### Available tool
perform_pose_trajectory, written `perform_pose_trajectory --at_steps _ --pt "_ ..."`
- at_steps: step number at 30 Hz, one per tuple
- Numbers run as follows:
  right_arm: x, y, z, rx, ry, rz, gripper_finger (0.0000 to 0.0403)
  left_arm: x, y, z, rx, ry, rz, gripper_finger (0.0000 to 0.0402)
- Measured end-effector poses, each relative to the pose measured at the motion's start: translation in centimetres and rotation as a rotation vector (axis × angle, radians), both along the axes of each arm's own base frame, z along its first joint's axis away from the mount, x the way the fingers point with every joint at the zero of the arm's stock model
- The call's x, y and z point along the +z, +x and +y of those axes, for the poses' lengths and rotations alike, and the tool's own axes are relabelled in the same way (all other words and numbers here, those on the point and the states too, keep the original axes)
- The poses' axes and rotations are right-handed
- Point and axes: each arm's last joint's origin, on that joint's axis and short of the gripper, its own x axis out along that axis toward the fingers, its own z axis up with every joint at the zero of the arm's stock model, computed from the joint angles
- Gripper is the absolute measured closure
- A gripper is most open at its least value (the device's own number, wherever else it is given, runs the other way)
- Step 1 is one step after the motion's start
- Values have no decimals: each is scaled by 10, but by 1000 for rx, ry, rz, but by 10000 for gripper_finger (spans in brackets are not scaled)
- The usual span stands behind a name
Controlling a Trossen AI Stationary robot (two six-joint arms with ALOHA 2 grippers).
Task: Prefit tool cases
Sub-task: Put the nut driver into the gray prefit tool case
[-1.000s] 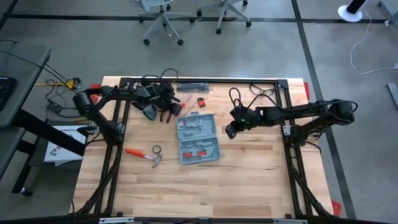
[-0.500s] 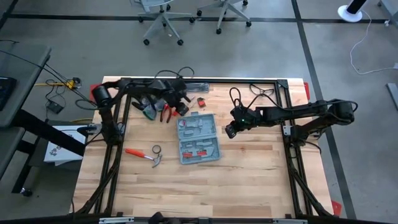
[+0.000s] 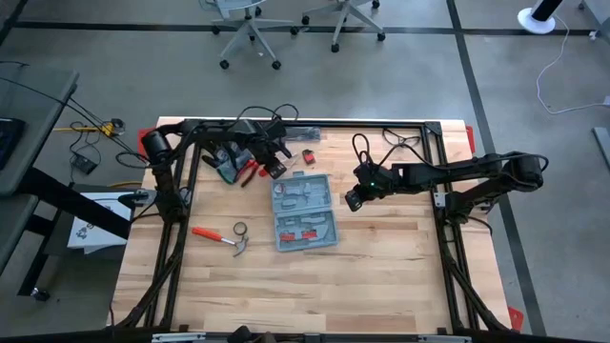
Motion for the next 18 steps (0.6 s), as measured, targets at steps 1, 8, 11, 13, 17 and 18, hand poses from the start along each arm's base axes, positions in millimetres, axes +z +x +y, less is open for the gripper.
perform_pose_trajectory --at_steps 1,8,11,13,17,18 --pt "0 0 0 1 1 -1 403 7 0 0 -1 13 -25 337" --pt "0 0 2 12 19 -3 403 66 0 -29 -33 15 -233 337" --pt "0 0 3 16 16 -2 403 79 9 -62 -91 -21 -269 337" --pt "0 0 3 23 12 -1 403 82 17 -88 -136 -41 -276 337" --pt "0 0 3 40 -1 2 403 79 32 -144 -255 -41 -262 337" --pt "0 0 2 44 -5 2 403 78 35 -157 -291 -41 -266 337"
